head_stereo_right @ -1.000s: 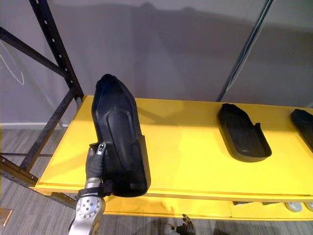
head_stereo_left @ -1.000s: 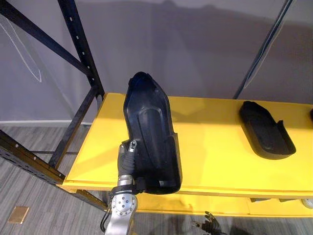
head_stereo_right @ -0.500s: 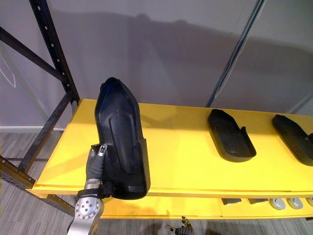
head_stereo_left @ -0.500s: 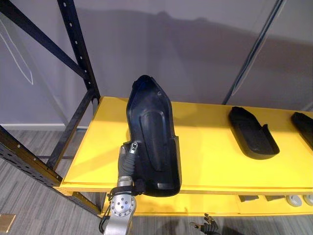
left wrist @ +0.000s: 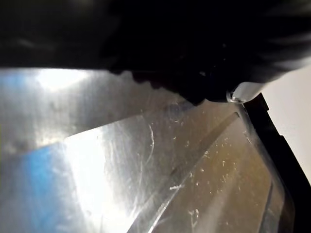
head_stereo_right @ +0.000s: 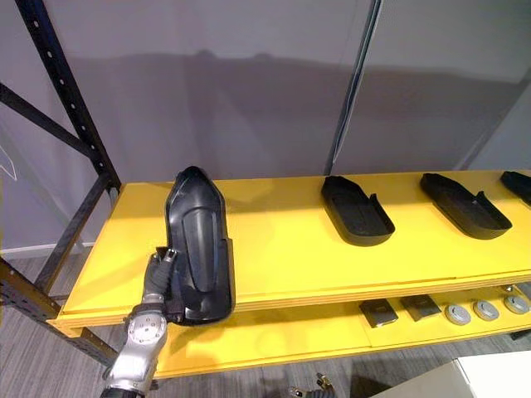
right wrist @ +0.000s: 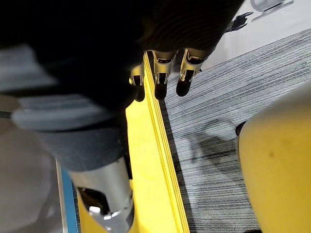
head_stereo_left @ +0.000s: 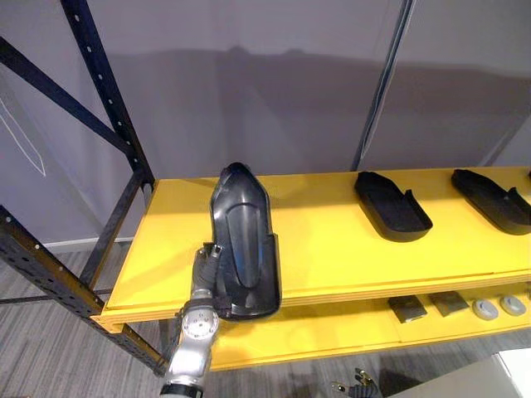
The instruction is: Walk over and take plastic housings, then place them on the shelf
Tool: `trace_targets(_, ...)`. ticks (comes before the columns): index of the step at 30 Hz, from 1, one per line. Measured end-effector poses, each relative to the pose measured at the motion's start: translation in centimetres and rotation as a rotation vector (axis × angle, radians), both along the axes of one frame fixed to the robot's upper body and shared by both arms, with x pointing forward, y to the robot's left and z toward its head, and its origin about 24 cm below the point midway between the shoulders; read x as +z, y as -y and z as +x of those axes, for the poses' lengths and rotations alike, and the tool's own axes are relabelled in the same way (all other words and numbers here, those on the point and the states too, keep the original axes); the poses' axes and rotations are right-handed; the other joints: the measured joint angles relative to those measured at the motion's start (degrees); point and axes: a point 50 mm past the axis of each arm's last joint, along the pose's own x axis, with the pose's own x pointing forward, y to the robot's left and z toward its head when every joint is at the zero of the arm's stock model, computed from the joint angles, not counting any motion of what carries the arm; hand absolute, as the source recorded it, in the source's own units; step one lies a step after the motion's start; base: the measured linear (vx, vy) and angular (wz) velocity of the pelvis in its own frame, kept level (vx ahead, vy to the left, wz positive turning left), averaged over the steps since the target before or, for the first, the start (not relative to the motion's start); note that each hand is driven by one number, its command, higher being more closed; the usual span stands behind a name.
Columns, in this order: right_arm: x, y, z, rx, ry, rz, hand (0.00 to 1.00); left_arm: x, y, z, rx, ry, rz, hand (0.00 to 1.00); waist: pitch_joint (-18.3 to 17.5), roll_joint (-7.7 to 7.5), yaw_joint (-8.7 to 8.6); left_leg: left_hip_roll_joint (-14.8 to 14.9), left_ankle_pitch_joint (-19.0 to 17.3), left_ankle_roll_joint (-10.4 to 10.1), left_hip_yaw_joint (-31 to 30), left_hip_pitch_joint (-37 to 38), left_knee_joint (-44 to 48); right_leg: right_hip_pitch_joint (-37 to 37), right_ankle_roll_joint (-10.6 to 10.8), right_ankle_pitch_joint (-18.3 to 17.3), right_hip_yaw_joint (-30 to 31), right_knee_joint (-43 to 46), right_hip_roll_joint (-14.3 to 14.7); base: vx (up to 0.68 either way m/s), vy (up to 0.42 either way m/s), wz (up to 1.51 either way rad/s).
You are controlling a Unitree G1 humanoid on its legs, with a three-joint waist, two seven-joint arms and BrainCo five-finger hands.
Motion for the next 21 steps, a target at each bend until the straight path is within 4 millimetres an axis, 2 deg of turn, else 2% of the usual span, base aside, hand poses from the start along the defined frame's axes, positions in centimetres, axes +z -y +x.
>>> trace_targets(3, -0.1, -0.1, 0.1, 0.000, -0.006, 0.007, 0.00, -0.1, -0.8, 0.6, 0.017, -0.019, 0.023, 1.00, 0.00, -0.22, -0.31, -0.41, -0.10, 0.02, -0.03, -0.40, 0.01, -0.01, -0.48, 0.31, 0.98, -0.88, -0.12, 0.03, 0.037, -0.01)
trace_targets(9, -0.4, -0.4, 0.1, 0.007, -0.034, 0.020, 0.00, 0.2, -1.3, 2.3, 0.010, -0.042, 0.056, 1.00, -0.27, -1.73, -0.91, -0.70, -0.34, -0.04, 0.05, -0.53, 0.28, 0.22, -0.56, 0.60, 1.19, -1.69, -0.38, 0.09, 0.012, -0.02)
trace_targets(13, -0.3, -0.3, 0.5, 0.015, -0.031, 0.024, 0.00, 0.0, -1.4, 3.4, 0.007, -0.077, 0.068, 1.00, -0.18, -1.96, -2.35, -0.63, -0.41, -0.02, 0.05, -0.32, 0.30, 0.89, -1.14, 0.94, 1.40, -2.70, -0.26, 0.07, -0.006, -0.02)
trace_targets(17, -0.4, -0.1, 0.6, 0.023, -0.037, 0.019, 0.00, 0.2, -1.7, 4.4, 0.009, -0.092, 0.097, 1.00, 0.05, -2.27, -2.80, -0.42, -0.86, -0.02, 0.56, 0.53, 0.28, 1.08, -1.71, 1.21, 2.72, -2.92, 0.00, 0.00, 0.006, -0.14)
trace_targets(21, -0.4, 0.2, 0.6, 0.033, -0.041, 0.009, 0.00, 0.8, -2.4, 5.4, 0.041, -0.089, 0.104, 1.00, 1.03, -3.48, -3.09, -0.44, -2.03, -0.28, 1.59, 1.49, 0.07, 1.26, -1.77, 1.21, 4.14, -3.60, -0.10, -0.07, 0.040, -0.18)
